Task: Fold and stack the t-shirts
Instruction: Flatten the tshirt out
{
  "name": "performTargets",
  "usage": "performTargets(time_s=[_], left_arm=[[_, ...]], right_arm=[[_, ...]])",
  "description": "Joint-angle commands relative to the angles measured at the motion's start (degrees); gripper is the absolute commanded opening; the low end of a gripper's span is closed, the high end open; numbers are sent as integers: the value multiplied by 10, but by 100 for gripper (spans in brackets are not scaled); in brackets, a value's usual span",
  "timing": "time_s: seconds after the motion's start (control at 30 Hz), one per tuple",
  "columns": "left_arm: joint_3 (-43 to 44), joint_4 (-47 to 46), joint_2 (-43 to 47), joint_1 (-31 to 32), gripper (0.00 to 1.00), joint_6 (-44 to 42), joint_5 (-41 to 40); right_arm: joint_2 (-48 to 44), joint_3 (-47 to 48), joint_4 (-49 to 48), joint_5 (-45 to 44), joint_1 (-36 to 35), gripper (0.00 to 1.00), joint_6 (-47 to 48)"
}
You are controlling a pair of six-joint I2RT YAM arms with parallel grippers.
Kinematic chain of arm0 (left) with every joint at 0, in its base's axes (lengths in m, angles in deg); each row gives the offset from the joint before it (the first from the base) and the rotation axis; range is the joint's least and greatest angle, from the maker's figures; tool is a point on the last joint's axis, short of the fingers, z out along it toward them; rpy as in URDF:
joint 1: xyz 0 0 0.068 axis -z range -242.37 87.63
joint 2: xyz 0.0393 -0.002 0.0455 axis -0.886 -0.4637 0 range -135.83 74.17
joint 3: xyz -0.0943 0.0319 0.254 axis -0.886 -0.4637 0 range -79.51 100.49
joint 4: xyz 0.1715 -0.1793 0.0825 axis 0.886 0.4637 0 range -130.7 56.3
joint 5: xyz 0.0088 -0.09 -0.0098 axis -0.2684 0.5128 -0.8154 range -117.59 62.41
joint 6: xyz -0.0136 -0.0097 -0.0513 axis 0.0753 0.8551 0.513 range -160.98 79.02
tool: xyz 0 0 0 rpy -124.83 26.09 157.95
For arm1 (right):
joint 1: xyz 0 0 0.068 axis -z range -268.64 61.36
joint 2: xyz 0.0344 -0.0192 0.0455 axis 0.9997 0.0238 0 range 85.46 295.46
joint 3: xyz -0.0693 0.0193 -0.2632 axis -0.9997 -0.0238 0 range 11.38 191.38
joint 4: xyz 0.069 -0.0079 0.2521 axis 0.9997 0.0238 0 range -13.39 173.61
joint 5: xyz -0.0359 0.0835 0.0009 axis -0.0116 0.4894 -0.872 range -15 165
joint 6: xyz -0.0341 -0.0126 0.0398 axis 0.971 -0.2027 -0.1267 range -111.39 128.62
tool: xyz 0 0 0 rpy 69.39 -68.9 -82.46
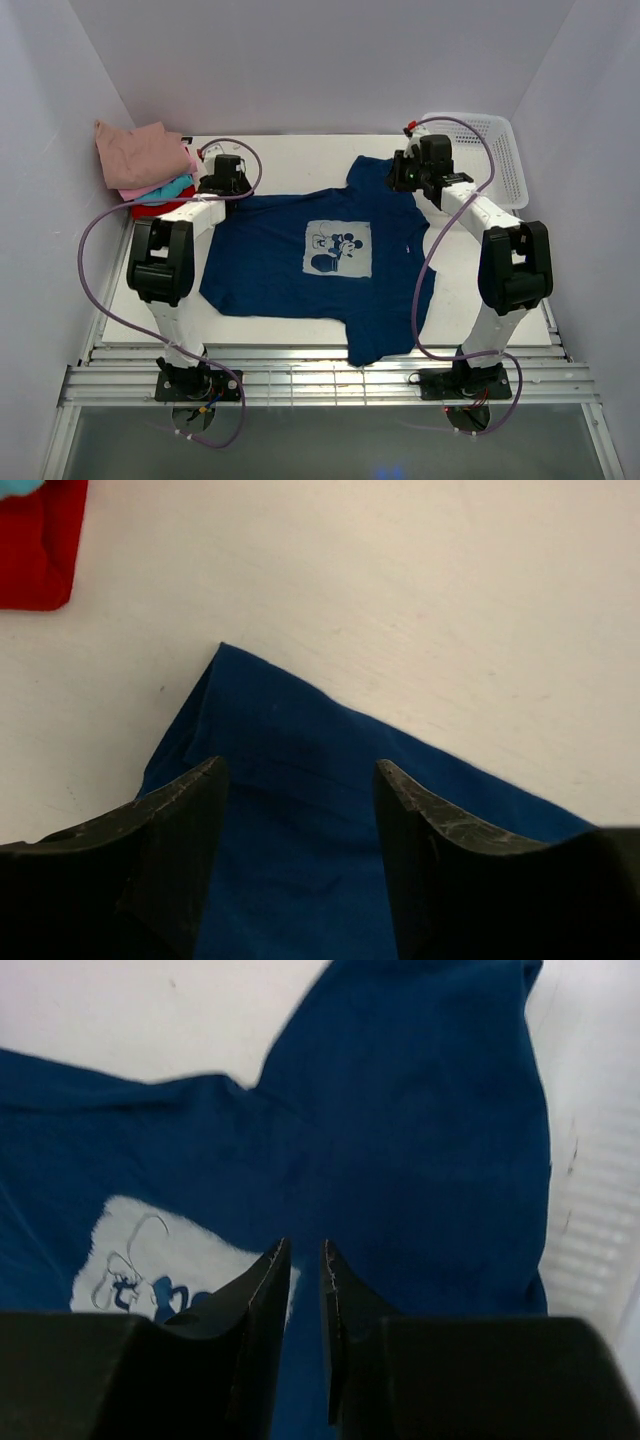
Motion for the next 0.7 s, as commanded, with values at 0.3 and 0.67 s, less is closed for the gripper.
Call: performTargets(time_s=[0.3,0.67], left_arm=[[23,30,-34,-19,70,-26,-39],[39,24,-66,-25,70,-29,-27]], right_arm=[[6,-43,11,-9,-12,23,9],[46,-32,18,-29,-17,22,10]])
